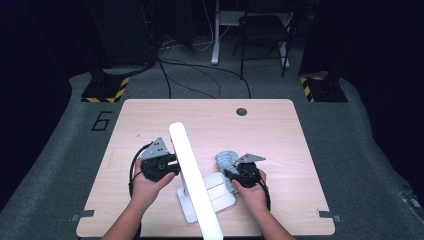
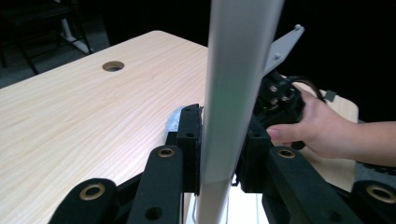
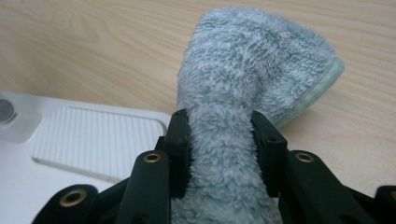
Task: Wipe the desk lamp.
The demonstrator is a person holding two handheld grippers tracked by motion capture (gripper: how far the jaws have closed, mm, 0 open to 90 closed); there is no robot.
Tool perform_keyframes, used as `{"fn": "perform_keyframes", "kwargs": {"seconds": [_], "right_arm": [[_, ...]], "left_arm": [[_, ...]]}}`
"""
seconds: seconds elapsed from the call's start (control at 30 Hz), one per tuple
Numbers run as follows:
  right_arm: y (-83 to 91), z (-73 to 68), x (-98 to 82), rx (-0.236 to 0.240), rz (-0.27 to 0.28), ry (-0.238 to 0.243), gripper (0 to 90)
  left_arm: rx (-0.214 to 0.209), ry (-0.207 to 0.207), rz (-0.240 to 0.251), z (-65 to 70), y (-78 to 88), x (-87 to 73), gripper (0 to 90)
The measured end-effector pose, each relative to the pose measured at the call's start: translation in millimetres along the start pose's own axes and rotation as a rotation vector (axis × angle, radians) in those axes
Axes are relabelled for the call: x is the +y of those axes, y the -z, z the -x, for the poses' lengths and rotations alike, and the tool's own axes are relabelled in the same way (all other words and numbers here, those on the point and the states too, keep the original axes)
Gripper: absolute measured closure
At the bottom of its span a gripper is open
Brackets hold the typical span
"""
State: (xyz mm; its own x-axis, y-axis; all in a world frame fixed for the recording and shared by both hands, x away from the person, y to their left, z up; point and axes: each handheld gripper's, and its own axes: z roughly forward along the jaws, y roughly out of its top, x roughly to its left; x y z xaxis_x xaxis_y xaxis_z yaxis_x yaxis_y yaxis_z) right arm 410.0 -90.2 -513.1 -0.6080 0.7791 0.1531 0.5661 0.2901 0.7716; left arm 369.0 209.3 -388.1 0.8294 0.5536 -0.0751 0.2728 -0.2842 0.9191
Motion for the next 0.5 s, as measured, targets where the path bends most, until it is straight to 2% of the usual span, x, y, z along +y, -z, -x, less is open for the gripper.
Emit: {"fn": "perform_keyframes", "kwargs": {"seconds": [0.1,0.2,0.33,0.47,0.5], "right_arm": [[5.6,-2.2,-3.5,0.004,-0.015,0.024,65.6],[13.0,-5.6,-9.9,0.011,-0.019,0.026,65.8],[28.1,-9.7,-21.7,0.026,-0.034,0.050,66.0],[43.9,-12.3,-33.6,0.048,-0.051,0.035,66.0],[47.6,-11.8,-36.1,0.054,-0.054,0.052,66.0]], "left_arm": [[0.012,0.005,0.006,0.8,0.0,-0.7,74.7],[0.017,0.004,0.000,1.1,0.6,-0.4,74.6],[0.024,0.000,-0.001,2.0,1.0,-0.6,74.5],[0.023,0.000,-0.001,2.5,1.1,-0.7,74.5],[0.024,0.001,0.000,2.5,1.1,-0.8,74.5]]}}
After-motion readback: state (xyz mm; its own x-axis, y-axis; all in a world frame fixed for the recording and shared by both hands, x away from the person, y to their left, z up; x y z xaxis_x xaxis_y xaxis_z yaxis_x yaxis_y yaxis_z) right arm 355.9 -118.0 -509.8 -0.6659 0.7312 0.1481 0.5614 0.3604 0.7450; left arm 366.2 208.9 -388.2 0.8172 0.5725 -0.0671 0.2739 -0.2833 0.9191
